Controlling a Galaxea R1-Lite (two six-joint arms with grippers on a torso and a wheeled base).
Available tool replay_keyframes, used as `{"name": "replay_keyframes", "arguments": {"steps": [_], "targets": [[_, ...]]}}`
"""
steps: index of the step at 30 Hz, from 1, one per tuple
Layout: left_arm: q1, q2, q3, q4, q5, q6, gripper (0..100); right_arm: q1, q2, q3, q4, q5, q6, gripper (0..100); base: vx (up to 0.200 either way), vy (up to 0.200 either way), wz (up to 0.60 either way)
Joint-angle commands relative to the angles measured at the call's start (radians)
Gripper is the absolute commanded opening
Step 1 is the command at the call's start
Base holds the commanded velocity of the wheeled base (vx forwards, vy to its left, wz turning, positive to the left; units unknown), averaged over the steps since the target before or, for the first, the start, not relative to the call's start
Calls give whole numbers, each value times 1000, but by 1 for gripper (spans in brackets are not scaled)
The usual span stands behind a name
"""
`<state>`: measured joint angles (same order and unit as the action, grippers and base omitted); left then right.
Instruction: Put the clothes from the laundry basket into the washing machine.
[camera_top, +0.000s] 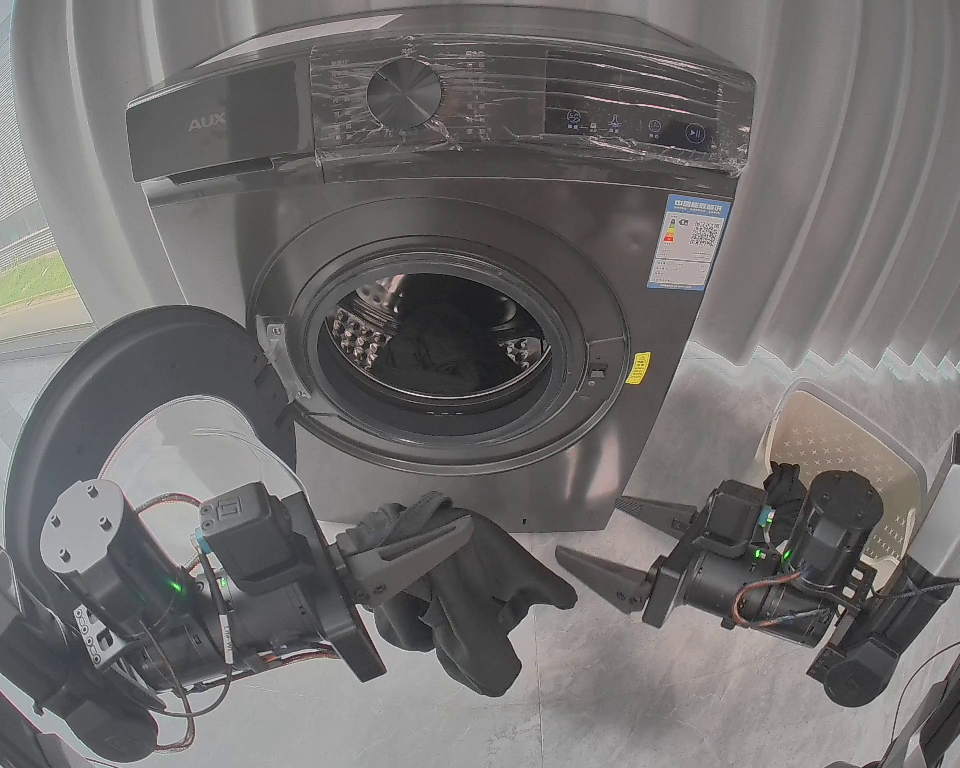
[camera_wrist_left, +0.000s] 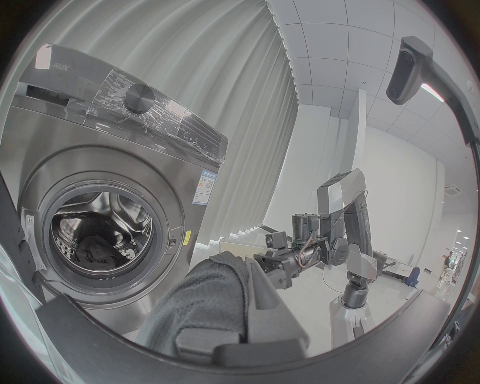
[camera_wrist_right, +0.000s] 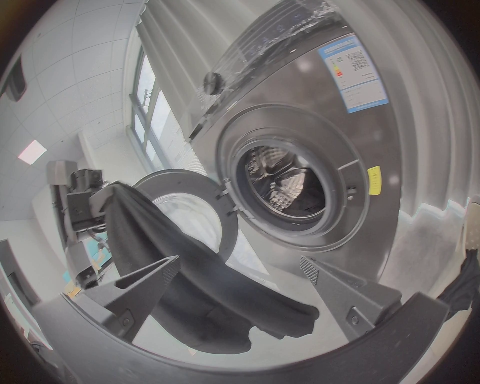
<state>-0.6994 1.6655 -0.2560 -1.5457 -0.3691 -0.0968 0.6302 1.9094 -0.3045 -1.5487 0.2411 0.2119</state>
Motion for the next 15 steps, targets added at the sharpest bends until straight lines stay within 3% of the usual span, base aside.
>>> {"name": "replay_keyframes", "arguments": {"steps": [1,6,15], "targets": [[-3,10,-14,-1,-11,-6,0,75,-13,30,1,15,-11,100,0,0,0],[-3,22,-57,-1,-10,-8,0,140,80,-16,1,11,-20,100,0,0,0],[-5,25,-71,-1,-5,-11,0,175,203,-102,-1,7,-25,100,0,0,0]]}}
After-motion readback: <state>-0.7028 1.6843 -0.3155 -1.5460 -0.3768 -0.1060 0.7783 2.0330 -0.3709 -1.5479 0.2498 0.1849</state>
